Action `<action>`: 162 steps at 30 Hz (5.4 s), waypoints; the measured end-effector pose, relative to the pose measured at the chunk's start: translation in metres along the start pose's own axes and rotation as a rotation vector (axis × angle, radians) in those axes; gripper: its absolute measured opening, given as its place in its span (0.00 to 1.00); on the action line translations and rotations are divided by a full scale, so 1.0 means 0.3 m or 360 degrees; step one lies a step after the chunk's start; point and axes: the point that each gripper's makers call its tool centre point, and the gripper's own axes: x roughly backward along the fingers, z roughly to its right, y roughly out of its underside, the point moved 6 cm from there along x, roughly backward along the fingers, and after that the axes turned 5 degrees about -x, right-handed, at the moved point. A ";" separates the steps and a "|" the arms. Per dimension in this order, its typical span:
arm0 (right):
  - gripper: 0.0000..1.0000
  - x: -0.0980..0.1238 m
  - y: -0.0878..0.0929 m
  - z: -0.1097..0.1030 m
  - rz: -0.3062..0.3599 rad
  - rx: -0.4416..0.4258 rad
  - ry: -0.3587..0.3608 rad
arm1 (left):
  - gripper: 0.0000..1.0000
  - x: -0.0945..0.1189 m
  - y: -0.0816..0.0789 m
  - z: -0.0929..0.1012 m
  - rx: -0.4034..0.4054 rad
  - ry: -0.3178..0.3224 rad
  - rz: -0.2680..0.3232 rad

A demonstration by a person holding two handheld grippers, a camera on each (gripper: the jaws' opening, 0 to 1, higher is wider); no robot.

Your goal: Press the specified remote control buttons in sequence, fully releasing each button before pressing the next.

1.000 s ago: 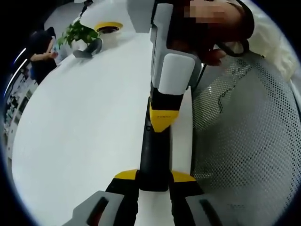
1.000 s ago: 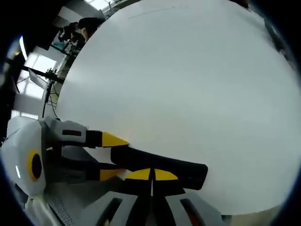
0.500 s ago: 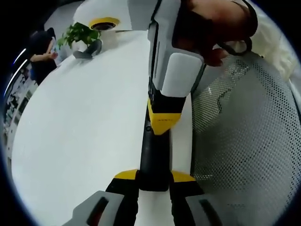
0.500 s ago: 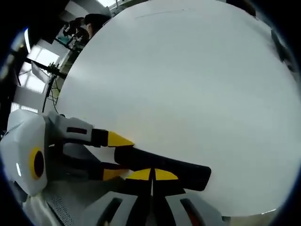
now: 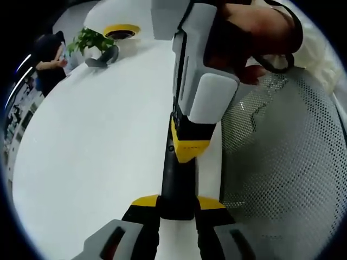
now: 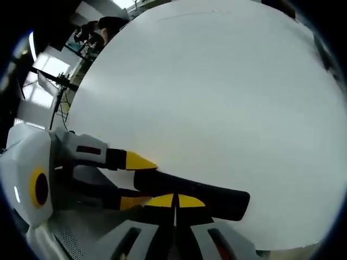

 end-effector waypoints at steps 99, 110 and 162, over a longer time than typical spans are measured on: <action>0.00 -0.004 0.014 -0.045 0.0160 0.0232 -0.0058 | 0.24 -0.004 0.003 0.002 0.0018 -0.0042 0.0077; 0.00 0.117 -0.031 -0.073 0.0555 0.0428 -0.0092 | 0.24 -0.004 0.008 0.004 -0.0020 -0.0049 0.0120; 0.95 0.545 -0.046 0.067 0.1683 0.0399 0.0274 | 0.23 0.006 -0.033 -0.264 -0.0188 0.0055 0.0073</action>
